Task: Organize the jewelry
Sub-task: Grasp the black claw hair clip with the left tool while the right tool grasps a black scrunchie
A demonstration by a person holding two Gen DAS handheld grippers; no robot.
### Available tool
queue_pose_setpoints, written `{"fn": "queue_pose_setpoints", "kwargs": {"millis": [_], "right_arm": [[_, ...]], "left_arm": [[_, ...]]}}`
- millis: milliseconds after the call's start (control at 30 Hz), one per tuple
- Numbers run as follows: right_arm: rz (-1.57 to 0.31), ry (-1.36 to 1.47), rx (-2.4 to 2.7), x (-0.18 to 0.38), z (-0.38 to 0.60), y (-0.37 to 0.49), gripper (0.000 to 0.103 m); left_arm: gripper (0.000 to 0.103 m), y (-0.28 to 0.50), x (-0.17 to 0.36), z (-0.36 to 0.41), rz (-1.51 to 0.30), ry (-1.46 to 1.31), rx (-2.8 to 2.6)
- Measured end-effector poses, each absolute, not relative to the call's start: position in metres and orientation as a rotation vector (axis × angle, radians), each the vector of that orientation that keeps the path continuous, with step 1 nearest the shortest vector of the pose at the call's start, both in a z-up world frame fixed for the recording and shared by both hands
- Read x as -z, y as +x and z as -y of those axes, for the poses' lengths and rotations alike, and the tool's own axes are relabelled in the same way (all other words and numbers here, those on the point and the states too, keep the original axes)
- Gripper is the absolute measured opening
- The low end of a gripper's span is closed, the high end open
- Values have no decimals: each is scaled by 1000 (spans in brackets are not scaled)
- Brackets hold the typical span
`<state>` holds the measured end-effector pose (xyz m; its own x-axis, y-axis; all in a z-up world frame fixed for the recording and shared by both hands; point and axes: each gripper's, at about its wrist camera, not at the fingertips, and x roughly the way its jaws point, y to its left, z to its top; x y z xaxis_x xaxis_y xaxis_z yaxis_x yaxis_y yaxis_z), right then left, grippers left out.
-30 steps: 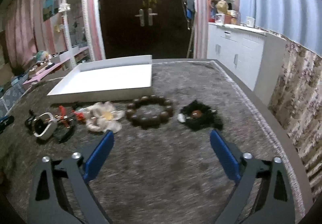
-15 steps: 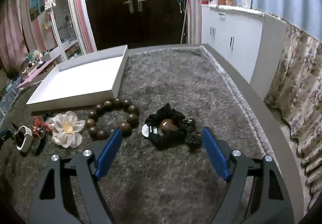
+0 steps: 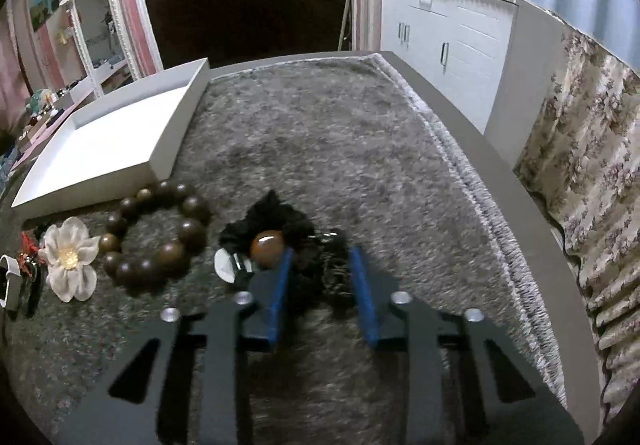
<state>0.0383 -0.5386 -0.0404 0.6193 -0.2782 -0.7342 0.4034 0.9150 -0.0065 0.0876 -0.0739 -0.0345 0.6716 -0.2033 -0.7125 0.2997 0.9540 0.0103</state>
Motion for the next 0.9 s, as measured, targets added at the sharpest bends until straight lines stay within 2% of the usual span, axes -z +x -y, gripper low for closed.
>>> {"fn": "queue_pose_setpoints", "kwargs": {"millis": [200,300,567,900], "right_arm": [[-786,200,378,38,544,35,21],[-771,205,371,34,543,33,20],[-716,199,350,12,533,24,18],[-638,191,294,-22,514,11,17]], "left_arm": [[41,97,38,77,-799,130,269],[29,96,38,77,-792,127,267],[28,93,32,73,-769,108,279],[28,81,-3,68,-694,110,295]]}}
